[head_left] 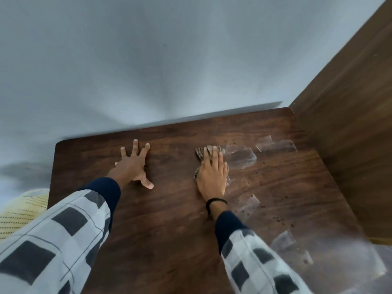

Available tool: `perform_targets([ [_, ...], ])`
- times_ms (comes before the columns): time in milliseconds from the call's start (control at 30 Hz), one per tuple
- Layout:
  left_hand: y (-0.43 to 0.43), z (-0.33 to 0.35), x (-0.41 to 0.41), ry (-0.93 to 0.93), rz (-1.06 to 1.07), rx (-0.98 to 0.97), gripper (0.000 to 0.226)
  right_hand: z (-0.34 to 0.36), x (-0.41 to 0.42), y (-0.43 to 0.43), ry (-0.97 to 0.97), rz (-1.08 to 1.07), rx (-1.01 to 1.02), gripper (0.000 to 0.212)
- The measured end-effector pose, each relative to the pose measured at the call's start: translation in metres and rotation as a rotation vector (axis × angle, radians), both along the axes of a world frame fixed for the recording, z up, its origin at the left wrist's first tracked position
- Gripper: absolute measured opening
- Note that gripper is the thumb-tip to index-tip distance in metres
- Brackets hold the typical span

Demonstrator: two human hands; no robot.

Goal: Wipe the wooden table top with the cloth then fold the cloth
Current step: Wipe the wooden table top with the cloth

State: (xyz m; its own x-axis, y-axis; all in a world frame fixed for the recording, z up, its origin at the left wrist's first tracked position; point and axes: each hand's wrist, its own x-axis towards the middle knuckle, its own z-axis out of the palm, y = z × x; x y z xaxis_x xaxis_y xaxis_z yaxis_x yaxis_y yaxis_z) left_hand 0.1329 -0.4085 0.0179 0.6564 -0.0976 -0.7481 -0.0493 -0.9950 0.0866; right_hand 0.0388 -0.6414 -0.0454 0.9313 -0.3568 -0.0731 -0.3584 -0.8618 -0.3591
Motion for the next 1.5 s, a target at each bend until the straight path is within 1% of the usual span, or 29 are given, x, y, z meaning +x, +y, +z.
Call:
perform_targets([
  [33,0.0,0.0,0.0,0.002,0.001,0.006,0.156,-0.001,-0.015,0.01,-0.018,-0.035,-0.02,0.059],
  [67,-0.001,0.0,0.002,0.006,0.003,0.012,0.156,-0.003,-0.03,0.023,-0.022,-0.005,-0.035,0.062],
  [133,-0.004,0.001,0.003,0.01,0.008,0.015,0.156,-0.009,-0.045,0.043,-0.022,0.157,-0.029,0.067],
  [200,-0.004,0.0,0.002,-0.001,0.003,0.009,0.157,-0.006,-0.031,0.041,-0.067,0.293,-0.044,0.063],
  [233,-0.002,0.0,0.002,-0.008,0.004,0.004,0.157,-0.004,-0.019,0.033,-0.049,0.315,-0.046,0.061],
  [300,0.001,0.0,-0.001,-0.022,0.005,-0.007,0.156,0.0,-0.005,0.013,0.001,0.207,-0.023,0.057],
  [367,0.002,0.0,-0.003,-0.024,0.0,-0.015,0.155,-0.003,-0.018,0.008,0.007,0.007,-0.011,0.056],
  [400,0.002,-0.001,-0.002,-0.021,0.002,-0.019,0.154,-0.004,-0.029,0.015,-0.005,-0.05,-0.008,0.057],
  [433,0.001,-0.001,-0.001,-0.02,0.008,-0.02,0.154,-0.006,-0.042,0.025,-0.016,-0.036,-0.011,0.058],
  [500,0.0,-0.001,0.0,-0.016,0.016,-0.015,0.155,-0.011,-0.055,0.039,-0.025,0.122,-0.011,0.061],
  [567,0.001,-0.004,0.0,-0.027,0.016,-0.021,0.155,-0.009,-0.043,0.028,-0.057,0.281,-0.035,0.059],
  [600,0.002,-0.005,-0.001,-0.038,0.016,-0.027,0.155,-0.006,-0.033,0.017,-0.039,0.307,-0.046,0.058],
  [633,0.003,-0.007,-0.002,-0.049,0.019,-0.032,0.155,-0.004,-0.025,0.003,-0.014,0.279,-0.047,0.057],
  [667,0.004,-0.008,-0.003,-0.058,0.024,-0.037,0.155,-0.002,-0.022,-0.008,0.013,0.197,-0.028,0.057],
  [733,0.005,-0.009,-0.004,-0.067,0.028,-0.039,0.155,-0.001,-0.037,-0.014,0.025,0.019,-0.003,0.059],
  [767,0.005,-0.009,-0.004,-0.068,0.029,-0.039,0.155,-0.002,-0.051,-0.007,0.017,-0.021,-0.009,0.06],
  [800,0.004,-0.009,-0.004,-0.068,0.034,-0.038,0.154,-0.003,-0.067,0.005,0.009,0.002,-0.013,0.061],
  [867,0.001,-0.007,-0.004,-0.074,0.04,-0.025,0.154,-0.008,-0.091,0.028,0.003,0.151,0.004,0.063],
  [933,-0.001,-0.004,-0.007,-0.094,0.036,-0.009,0.153,-0.008,-0.085,0.029,-0.047,0.299,-0.027,0.063],
  [1000,-0.004,-0.002,-0.011,-0.128,0.03,0.009,0.15,-0.003,-0.065,0.01,-0.001,0.357,-0.057,0.061],
  [1033,-0.004,-0.002,-0.014,-0.142,0.039,0.017,0.148,-0.002,-0.06,-0.003,0.027,0.325,-0.063,0.061],
  [1100,-0.005,-0.002,-0.022,-0.171,0.082,0.015,0.144,-0.002,-0.069,-0.024,0.044,0.163,-0.018,0.062],
  [1167,-0.005,-0.001,-0.027,-0.189,0.097,0.001,0.14,-0.004,-0.098,-0.022,0.029,0.027,-0.015,0.063],
  [1200,-0.005,-0.002,-0.028,-0.189,0.096,-0.005,0.138,-0.006,-0.116,-0.011,0.016,0.018,-0.028,0.064],
  [1267,-0.005,-0.003,-0.032,-0.196,0.089,0.005,0.135,-0.01,-0.143,0.014,0.011,0.13,-0.001,0.065],
  [1333,-0.003,-0.002,-0.033,-0.2,0.06,0.056,0.131,-0.012,-0.132,0.019,-0.028,0.283,-0.002,0.065],
  [1400,-0.02,0.006,-0.056,-0.238,0.016,0.083,0.12,-0.005,-0.121,-0.017,-0.021,0.373,-0.053,0.06],
  [1467,-0.032,0.01,-0.057,-0.276,-0.046,0.076,0.107,-0.003,-0.099,-0.037,0.022,0.295,-0.052,0.055],
  [1500,-0.042,0.011,-0.06,-0.248,-0.057,0.038,0.108,-0.004,-0.098,-0.043,0.025,0.238,-0.038,0.054],
])
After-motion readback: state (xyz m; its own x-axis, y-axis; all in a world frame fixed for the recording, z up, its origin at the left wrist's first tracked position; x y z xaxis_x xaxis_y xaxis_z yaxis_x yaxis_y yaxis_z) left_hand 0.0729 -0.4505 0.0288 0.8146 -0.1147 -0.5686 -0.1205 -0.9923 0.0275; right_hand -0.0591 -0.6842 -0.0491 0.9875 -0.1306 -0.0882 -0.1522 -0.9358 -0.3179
